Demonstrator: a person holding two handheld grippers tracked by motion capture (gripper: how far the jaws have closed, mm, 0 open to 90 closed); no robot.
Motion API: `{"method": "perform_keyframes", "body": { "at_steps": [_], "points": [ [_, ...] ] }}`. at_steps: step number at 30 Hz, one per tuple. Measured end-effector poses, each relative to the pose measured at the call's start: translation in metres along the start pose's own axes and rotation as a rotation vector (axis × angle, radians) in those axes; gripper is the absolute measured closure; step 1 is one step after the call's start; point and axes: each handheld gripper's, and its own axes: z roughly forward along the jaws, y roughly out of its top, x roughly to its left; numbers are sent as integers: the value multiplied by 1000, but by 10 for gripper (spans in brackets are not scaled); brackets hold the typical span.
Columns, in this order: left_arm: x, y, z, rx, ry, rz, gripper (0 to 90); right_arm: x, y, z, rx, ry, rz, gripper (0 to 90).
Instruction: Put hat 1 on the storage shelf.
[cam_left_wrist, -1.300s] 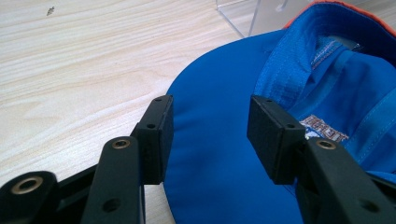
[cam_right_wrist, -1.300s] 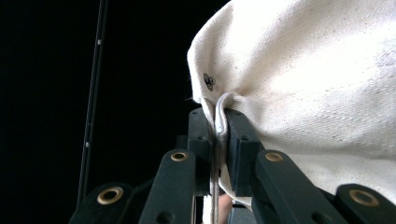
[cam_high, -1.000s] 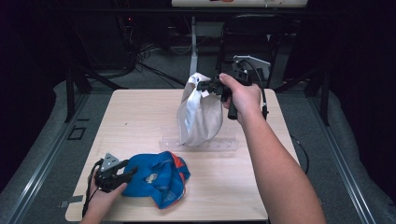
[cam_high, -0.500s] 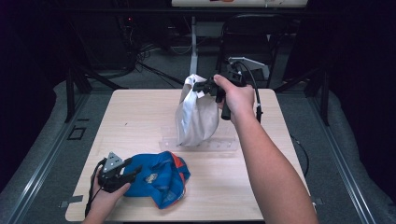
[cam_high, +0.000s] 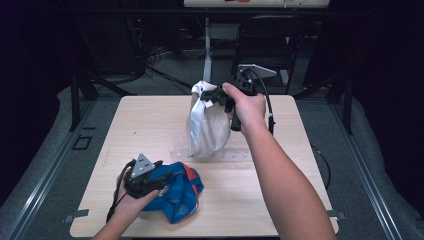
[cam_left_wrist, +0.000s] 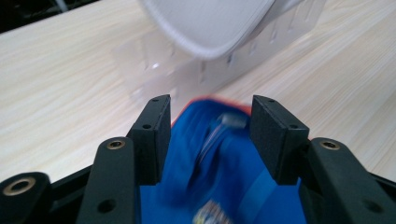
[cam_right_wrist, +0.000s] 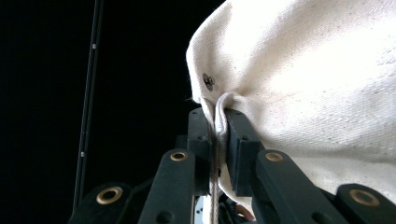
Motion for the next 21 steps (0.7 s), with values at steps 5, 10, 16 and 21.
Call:
{"method": "perform_keyframes", "body": {
  "at_steps": [5,10,16,21],
  "points": [
    [-9,15,15,-6,-14,3,520,1,-1,3,2,5,-4,819],
    [-17,30,30,-16,-29,-6,533,2,-2,3,7,2,-11,819],
    [-27,40,47,-8,-28,5,545,2,-2,2,2,-2,-15,818],
    [-31,44,58,16,-1,23,600,3,-3,2,3,-4,-16,818]
  ]
}}
